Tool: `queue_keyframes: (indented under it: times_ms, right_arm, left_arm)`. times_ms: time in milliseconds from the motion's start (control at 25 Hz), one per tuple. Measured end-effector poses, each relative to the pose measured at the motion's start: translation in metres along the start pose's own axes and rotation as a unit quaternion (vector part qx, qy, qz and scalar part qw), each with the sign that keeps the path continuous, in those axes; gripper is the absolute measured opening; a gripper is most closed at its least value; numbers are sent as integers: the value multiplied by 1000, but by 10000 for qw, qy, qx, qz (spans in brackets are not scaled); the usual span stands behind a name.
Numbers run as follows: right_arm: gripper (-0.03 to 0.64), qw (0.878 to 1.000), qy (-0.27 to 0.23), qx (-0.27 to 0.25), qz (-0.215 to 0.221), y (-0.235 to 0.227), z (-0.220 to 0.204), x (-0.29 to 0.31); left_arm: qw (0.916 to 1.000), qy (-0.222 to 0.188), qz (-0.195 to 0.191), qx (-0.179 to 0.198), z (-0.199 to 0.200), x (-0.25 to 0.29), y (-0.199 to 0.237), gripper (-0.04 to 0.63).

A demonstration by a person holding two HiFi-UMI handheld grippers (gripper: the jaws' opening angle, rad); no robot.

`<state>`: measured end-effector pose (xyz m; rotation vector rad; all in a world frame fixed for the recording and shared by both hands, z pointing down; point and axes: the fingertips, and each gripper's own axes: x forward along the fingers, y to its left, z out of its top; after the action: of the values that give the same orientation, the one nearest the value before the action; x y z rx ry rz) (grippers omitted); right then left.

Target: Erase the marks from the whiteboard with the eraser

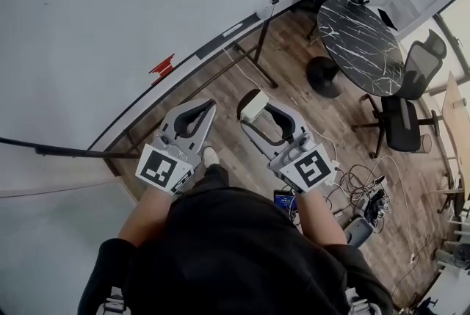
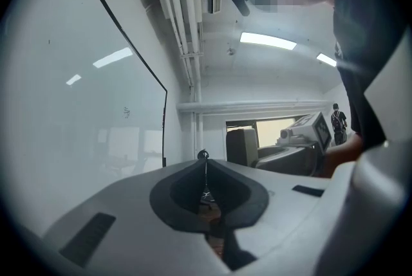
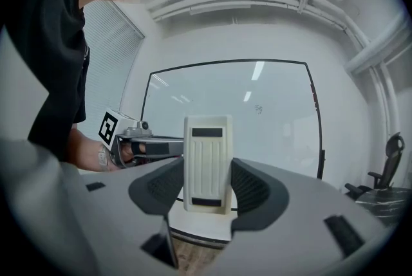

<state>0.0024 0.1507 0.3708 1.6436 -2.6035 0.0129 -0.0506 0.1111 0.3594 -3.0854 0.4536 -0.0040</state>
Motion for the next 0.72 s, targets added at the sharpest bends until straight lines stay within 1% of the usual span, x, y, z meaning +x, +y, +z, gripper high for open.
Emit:
queue_keyframes:
  times_ms: [240,480,720]
  right_arm:
    - [227,9999,27,-70,-88,-34,20,66]
    - [226,9998,-13,-1,-193,-53,28,129]
    - [226,9995,48,-92,-284,-67,31,172]
  left_arm:
    - [9999,-89,-48,-13,12,24,71,8]
    - [9999,-98,16,19,14,30,140,8]
    - [9999,-152,11,-35,12,34,188,8]
